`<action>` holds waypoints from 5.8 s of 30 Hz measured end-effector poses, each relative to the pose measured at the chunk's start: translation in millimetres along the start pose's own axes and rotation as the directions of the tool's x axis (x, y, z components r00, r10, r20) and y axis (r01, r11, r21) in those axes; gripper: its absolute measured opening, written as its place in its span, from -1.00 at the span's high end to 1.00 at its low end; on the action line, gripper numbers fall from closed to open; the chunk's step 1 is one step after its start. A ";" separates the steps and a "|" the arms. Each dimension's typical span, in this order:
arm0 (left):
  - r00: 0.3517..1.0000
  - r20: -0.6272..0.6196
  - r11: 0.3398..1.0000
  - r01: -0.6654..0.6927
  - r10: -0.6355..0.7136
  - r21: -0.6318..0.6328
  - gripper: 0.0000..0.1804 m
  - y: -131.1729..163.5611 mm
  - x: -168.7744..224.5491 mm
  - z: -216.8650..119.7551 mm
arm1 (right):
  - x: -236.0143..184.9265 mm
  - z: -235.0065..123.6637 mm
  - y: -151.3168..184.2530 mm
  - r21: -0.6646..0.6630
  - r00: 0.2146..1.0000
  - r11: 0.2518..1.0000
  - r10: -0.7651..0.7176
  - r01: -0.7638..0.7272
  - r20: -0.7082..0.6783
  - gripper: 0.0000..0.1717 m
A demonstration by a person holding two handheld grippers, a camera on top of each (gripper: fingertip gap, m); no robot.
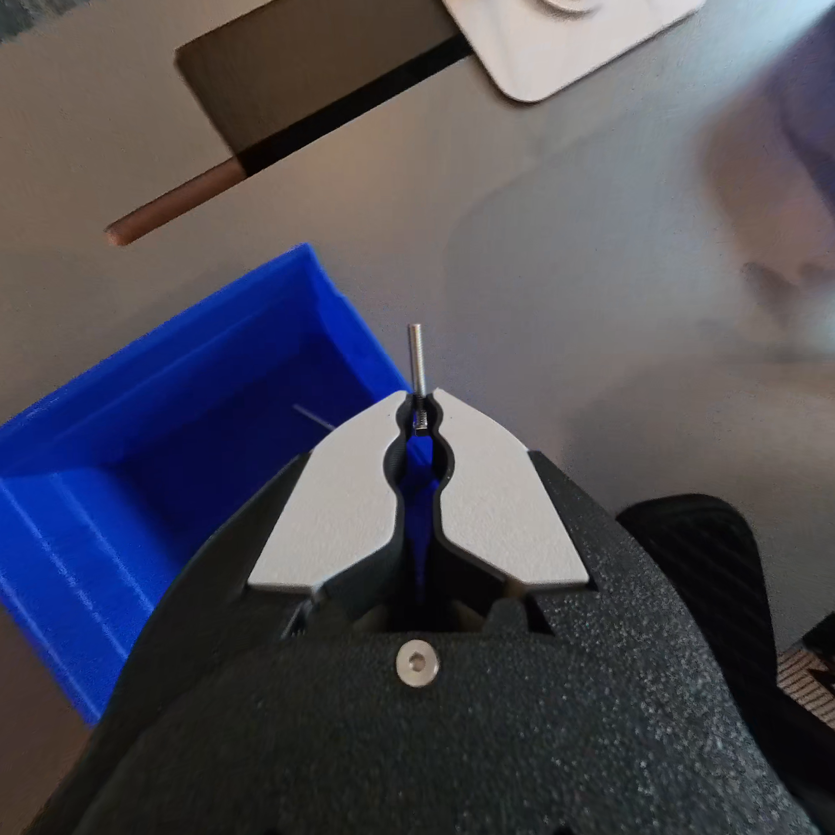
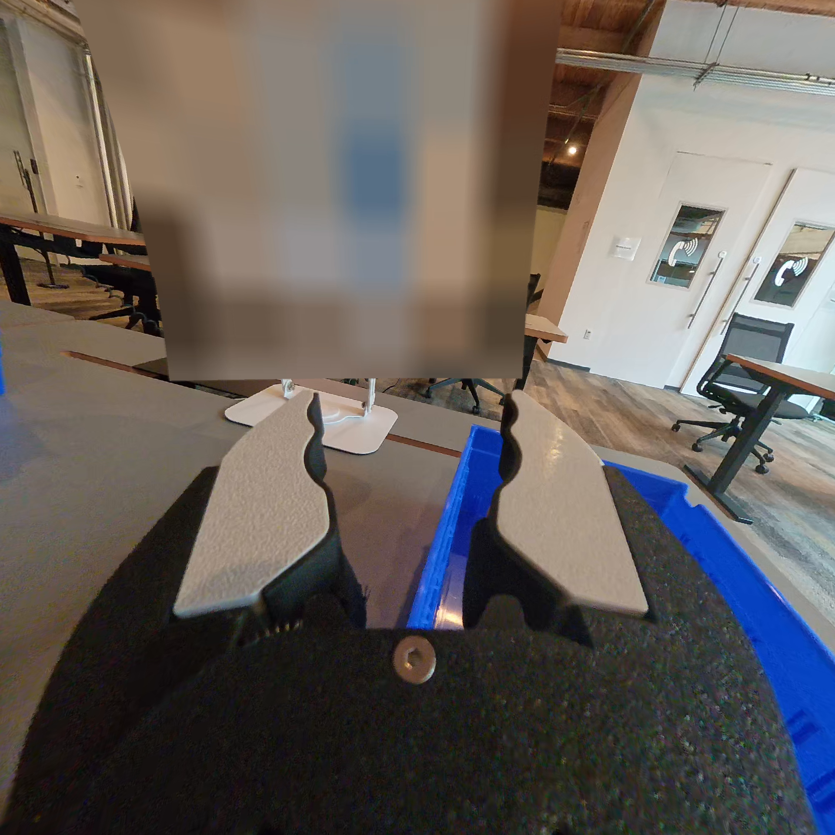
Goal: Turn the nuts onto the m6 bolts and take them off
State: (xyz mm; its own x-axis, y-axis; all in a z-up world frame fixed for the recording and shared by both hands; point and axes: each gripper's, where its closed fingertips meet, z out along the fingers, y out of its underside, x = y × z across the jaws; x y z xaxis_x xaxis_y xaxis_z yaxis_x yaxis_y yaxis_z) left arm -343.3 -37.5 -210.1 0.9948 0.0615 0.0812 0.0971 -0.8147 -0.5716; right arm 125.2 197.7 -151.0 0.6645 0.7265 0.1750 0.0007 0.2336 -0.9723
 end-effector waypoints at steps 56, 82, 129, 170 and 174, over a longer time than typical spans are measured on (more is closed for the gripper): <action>0.956 0.053 0.958 -0.288 0.287 0.005 0.69 84.9 88.1 -65.5 | -18.9 2.5 6.6 -0.042 0.996 0.997 -0.062 0.064 0.060 0.14; 0.977 -0.064 0.921 -0.214 0.204 -0.327 0.72 182.5 -25.5 32.2 | -24.9 7.6 5.9 -0.039 0.990 0.990 -0.134 0.136 0.048 0.16; 0.584 -0.361 0.591 -0.800 0.728 -0.101 0.89 76.1 277.6 139.0 | -44.7 6.1 10.7 -0.045 0.980 0.988 -0.142 0.150 0.141 0.17; 0.874 -0.231 0.828 -0.481 0.428 -0.287 0.85 109.5 191.1 112.5 | -48.9 8.2 18.3 -0.070 0.972 0.979 -0.180 0.192 0.151 0.17; 0.863 -0.233 0.830 -0.499 0.448 -0.250 0.89 107.9 195.9 114.0 | -49.0 8.3 18.8 -0.072 0.972 0.979 -0.179 0.191 0.152 0.17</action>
State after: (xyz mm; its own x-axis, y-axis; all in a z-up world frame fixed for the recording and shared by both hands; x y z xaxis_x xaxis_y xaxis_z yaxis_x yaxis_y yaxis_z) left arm -134.5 -47.6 -348.9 0.8949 -0.4463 0.0037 -0.4233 -0.8512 -0.3103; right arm 86.4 171.8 -176.6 0.5321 0.7627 0.3676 0.1817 0.3212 -0.9294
